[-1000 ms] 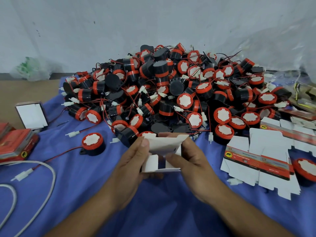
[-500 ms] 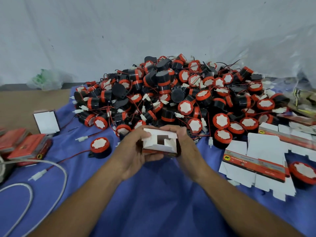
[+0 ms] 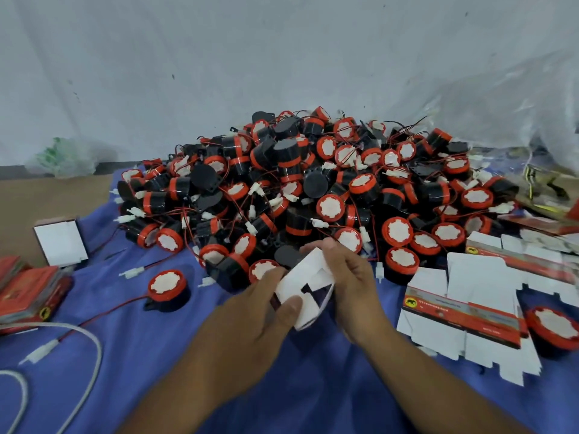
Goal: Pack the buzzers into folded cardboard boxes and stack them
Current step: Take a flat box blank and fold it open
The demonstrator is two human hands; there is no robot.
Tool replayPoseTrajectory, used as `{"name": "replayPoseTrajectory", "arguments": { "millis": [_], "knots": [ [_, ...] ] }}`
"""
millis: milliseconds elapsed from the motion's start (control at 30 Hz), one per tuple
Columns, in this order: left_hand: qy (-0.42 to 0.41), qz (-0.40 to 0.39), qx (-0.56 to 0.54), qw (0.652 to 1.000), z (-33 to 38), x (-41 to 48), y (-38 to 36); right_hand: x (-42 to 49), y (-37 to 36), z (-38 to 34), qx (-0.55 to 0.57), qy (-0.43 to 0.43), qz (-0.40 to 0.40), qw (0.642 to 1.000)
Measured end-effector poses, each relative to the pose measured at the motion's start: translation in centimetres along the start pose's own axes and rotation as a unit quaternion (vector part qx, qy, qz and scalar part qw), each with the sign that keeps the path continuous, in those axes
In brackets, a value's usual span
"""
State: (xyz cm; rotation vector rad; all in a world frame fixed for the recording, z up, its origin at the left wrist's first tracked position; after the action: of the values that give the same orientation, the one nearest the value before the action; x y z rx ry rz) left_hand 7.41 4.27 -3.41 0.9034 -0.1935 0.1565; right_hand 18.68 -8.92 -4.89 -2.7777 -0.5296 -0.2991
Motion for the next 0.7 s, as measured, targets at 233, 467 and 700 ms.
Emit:
{"name": "replayPoseTrajectory", "arguments": {
  "millis": [233,467,700],
  "knots": [
    [-0.126,0.01,0.05,0.991,1.2,-0.7,-0.5,-0.2,-1.4,-1.1,0.059,-0.051,-0.072,0.994],
    [-0.257,0.016,0.125,0.958,0.9,-0.1,-0.7,-0.7,-1.6,-1.5,0.003,-0.068,-0.007,0.998],
    [-0.255,0.173,0.111,0.945,0.3,0.7,0.5,-1.7,-2.1,-1.4,-0.161,-0.03,-0.002,0.986]
  ]
}}
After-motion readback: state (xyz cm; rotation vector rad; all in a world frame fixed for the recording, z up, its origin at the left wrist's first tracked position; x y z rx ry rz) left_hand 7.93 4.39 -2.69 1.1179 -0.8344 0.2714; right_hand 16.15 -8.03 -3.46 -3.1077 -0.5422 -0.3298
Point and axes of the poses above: each hand's wrist, its own x-axis towards the middle knuckle, its own y-axis out of the back of the hand, z = x × y, the point moved 3 cm from there along x, towards the middle knuckle, and after that the axes turned 2 degrees about z, right-handed, at the moved point
